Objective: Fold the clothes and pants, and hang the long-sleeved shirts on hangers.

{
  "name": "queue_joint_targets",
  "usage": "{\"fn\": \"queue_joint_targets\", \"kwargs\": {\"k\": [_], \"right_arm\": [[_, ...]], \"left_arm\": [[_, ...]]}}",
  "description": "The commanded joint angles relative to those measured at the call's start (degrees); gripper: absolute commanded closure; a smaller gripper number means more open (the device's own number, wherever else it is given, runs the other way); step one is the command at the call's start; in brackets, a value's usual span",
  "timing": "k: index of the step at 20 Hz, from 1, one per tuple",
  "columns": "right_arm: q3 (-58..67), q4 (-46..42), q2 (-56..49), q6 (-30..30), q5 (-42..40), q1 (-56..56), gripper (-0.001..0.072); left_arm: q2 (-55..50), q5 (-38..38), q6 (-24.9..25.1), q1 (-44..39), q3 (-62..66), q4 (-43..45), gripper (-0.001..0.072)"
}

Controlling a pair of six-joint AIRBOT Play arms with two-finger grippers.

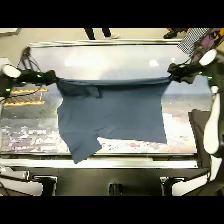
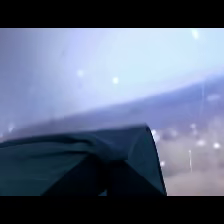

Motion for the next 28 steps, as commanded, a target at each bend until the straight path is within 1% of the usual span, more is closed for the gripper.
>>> {"fn": "queue_joint_targets", "kwargs": {"k": [1,2,4,8,10,15,18,21,24,25,26,27,28], "right_arm": [[-0.26,0.85,-7.61,-0.61,-9.73,0.46,0.0681],[-0.26,0.76,-7.78,-0.63,-9.22,0.46,0.0681],[-0.24,0.76,-7.67,-0.61,-5.55,0.46,0.0681],[-0.22,-0.59,-7.63,-0.59,4.87,0.48,0.068],[-0.24,-0.68,-7.65,-0.59,7.3,0.48,0.068],[-0.28,-0.7,-9.51,-0.61,10.84,0.48,0.068],[-0.28,-0.7,-11.3,-0.59,13.38,0.48,0.068],[-0.28,-0.72,-11.98,-0.61,13.97,0.48,0.0679],[-0.35,-0.7,-12.41,-0.61,14.53,0.48,0.0671],[-0.35,-0.72,-12.57,-0.61,14.86,0.48,0.0609],[-0.33,-0.87,-12.57,-0.63,15.8,0.46,0.0491],[-0.33,-1.4,-12.33,-0.61,16.68,0.46,0.0445],[-0.33,-2.8,-11.63,-0.61,18.1,0.28,0.0388]], "left_arm": [[-9.84,3.67,2.05,-0.81,3.41,-0.59,0.0692],[-9.99,3.34,2.05,-0.68,3.61,-0.57,0.0692],[-9.35,-0.04,2.03,-0.02,3.61,-0.57,0.0693],[-8.96,-13.49,1.99,0.66,3.61,-0.31,0.0693],[-8.98,-16.94,0.59,0.63,3.58,0.81,0.0693],[-9.64,-17.99,0.5,0.22,3.58,0.94,0.0692],[-10.88,-20.02,0.52,-0.39,3.54,1.18,0.0692],[-11.91,-22.18,0.5,-0.81,3.54,2.19,0.0692],[-12.46,-22.69,0.42,-0.94,3.21,2.47,0.0689],[-12.61,-22.67,-0.37,-0.92,3.23,2.47,0.0648],[-12.68,-22.64,-1.57,-0.87,3.26,2.47,0.0501],[-12.61,-22.95,-2.69,-0.72,3.41,2.47,0.0291],[-12.28,-24.65,-2.71,-0.26,3.85,2.47,0.011]]}}
